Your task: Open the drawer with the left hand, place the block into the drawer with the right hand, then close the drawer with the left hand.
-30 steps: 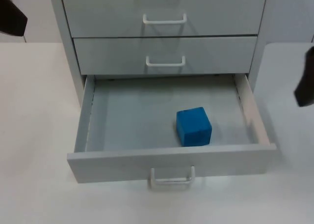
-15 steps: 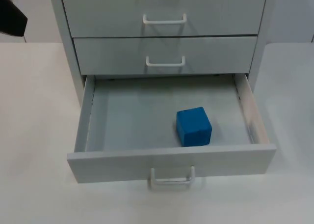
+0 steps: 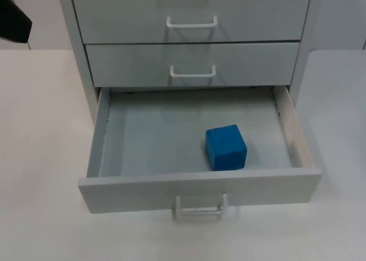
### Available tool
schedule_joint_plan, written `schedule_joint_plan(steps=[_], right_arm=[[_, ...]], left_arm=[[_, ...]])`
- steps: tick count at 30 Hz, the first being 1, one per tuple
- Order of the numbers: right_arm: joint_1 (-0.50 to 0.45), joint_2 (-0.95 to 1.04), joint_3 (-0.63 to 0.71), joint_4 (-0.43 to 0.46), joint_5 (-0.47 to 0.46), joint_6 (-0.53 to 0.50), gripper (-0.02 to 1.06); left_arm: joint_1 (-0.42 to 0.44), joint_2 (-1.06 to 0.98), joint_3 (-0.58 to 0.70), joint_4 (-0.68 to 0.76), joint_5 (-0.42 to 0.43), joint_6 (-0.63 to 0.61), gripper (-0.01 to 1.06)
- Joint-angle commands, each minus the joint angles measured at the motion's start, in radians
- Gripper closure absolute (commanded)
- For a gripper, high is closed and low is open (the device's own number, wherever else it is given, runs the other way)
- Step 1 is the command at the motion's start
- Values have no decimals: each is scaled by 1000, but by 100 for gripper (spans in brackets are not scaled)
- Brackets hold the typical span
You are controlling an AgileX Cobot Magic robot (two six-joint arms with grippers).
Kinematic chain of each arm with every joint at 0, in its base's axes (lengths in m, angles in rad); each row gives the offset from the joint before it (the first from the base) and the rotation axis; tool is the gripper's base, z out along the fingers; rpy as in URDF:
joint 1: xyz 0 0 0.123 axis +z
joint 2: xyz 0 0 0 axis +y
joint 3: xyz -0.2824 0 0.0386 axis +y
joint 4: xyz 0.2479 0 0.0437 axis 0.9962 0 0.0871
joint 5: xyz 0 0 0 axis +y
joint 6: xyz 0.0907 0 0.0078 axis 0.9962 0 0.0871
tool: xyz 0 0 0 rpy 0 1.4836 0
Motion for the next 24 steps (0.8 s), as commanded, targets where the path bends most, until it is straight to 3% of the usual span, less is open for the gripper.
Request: schedule_joint_plan(steps=[1,3,5,6,7,8,12,13,14,19,24], right_arm=[[-7,-11,4,0,4,-15,13],[-7,-11,4,0,3,-21,13],[-7,-11,4,0,-1,-22,13],[-7,-11,4,0,-4,-22,13],[-7,-11,4,0,-4,-22,13],[-7,-11,4,0,-8,-22,13],[-7,-11,4,0,-17,-22,13],[-7,-11,4,0,-17,-22,13],[-7,-11,4,7,-19,-22,13],[-7,-11,4,7,-22,-22,13],[-7,-11,4,10,-24,-22,13]], left_arm=[[-8,-7,6,-9,12,0,0],[-8,-7,6,-11,14,0,1],[-8,-7,6,-24,16,1,11],[-8,-7,6,-31,16,1,21],[-8,-7,6,-31,16,1,21],[-8,-7,6,-33,18,4,32],[-24,-7,6,-94,54,106,93],[-24,-7,6,-94,54,106,93],[-41,-7,6,-115,61,141,106],[-168,-7,6,-92,62,179,105],[-347,-3,6,61,25,80,105]])
